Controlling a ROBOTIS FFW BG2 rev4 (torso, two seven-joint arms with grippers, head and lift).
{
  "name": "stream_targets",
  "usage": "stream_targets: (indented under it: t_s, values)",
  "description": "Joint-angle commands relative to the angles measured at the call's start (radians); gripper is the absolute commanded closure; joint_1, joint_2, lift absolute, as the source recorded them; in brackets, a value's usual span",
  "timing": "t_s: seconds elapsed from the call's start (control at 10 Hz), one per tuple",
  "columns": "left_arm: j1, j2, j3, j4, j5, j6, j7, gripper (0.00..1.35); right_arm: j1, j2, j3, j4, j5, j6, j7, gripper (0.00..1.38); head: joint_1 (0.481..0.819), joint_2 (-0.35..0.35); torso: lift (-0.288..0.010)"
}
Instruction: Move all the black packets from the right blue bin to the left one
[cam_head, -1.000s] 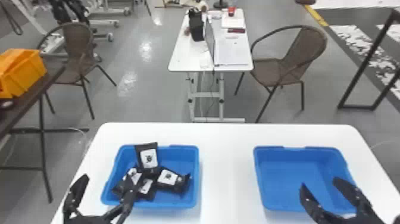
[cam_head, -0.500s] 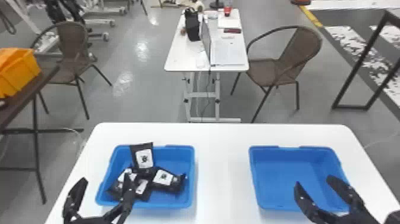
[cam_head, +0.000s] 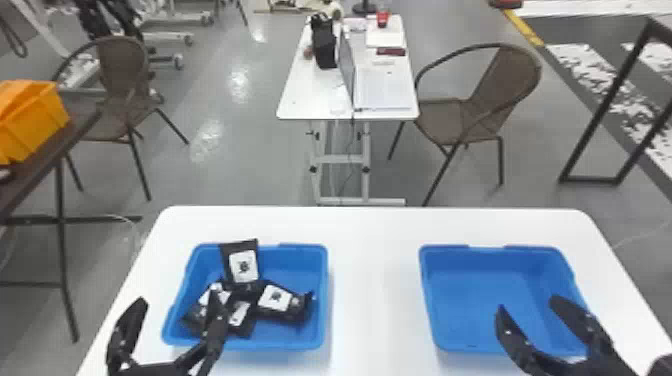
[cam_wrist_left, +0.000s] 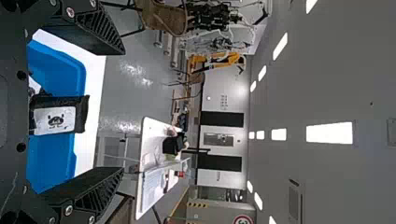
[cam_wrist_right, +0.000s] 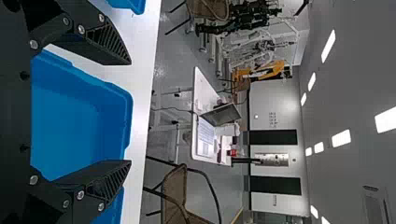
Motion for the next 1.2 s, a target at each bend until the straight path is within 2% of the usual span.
stream_targets:
  t_s: [0.0,0.4,1.1]
  values:
    - [0.0,0.0,0.001,0.001,0.002,0.002,0.0,0.15,0.0,0.001,-0.001,0.003,-0.003,-0.002,0.0,0.3,0.695,0.05,0.0]
    - [-0.008,0.031,-0.015,0.001,0.01,0.007,0.0,0.15,-0.011,0.001,0.004,0.009,-0.001,-0.002,0.005,0.3,0.695,0.049,0.0]
    - [-0.012,0.031,-0.016,0.001,0.01,0.0,0.0,0.15,-0.026,0.001,0.007,0.016,0.0,-0.002,0.014,0.3,0.695,0.049,0.0]
